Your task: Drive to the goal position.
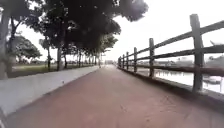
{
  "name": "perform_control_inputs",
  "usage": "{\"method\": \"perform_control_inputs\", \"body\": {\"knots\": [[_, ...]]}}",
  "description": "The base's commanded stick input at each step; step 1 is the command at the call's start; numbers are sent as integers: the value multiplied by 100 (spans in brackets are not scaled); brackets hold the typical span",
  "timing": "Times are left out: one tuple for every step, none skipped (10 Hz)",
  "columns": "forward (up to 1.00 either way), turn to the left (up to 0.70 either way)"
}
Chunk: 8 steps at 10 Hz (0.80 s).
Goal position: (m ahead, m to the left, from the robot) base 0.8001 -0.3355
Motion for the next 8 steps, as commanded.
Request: {"method": "perform_control_inputs", "body": {"knots": [[100, 0], [100, 0], [100, 0], [100, 0], [100, 0], [100, 0], [100, 0], [100, 0]]}}
